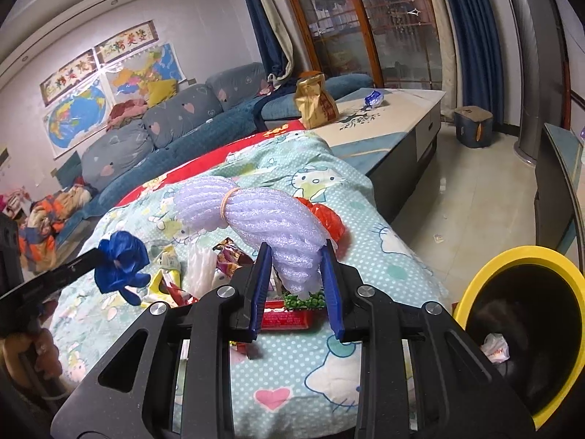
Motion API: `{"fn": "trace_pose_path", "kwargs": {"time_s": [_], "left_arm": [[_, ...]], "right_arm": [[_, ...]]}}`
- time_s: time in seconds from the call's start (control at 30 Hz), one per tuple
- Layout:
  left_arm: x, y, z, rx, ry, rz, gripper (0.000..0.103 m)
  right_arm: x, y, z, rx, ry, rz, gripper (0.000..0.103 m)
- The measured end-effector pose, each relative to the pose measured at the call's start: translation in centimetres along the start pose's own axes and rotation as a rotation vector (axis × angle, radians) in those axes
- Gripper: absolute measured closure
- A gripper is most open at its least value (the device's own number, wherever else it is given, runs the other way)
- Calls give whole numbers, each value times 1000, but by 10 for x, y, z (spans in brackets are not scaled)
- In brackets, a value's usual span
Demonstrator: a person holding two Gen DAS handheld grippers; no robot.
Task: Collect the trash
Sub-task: 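Carry the blue bag and foam net to the yellow bin and release them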
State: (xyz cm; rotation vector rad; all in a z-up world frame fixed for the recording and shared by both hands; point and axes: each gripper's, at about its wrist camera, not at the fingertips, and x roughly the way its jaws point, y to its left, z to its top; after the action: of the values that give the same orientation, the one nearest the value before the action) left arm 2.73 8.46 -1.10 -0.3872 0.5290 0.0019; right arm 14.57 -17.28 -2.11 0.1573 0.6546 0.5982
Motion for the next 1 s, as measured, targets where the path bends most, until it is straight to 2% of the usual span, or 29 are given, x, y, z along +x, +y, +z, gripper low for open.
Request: {"fn": "trace_pose_path", "kwargs": {"time_s": [0.5,1.0], "left_arm": [[15,-49,14,90,-12,-111,100],[35,-87,11,153,15,-183,100]], "right_arm": [[-34,-24,-6,47,-43,-55,82],[-52,-49,-8,95,-66,-128,82]]}}
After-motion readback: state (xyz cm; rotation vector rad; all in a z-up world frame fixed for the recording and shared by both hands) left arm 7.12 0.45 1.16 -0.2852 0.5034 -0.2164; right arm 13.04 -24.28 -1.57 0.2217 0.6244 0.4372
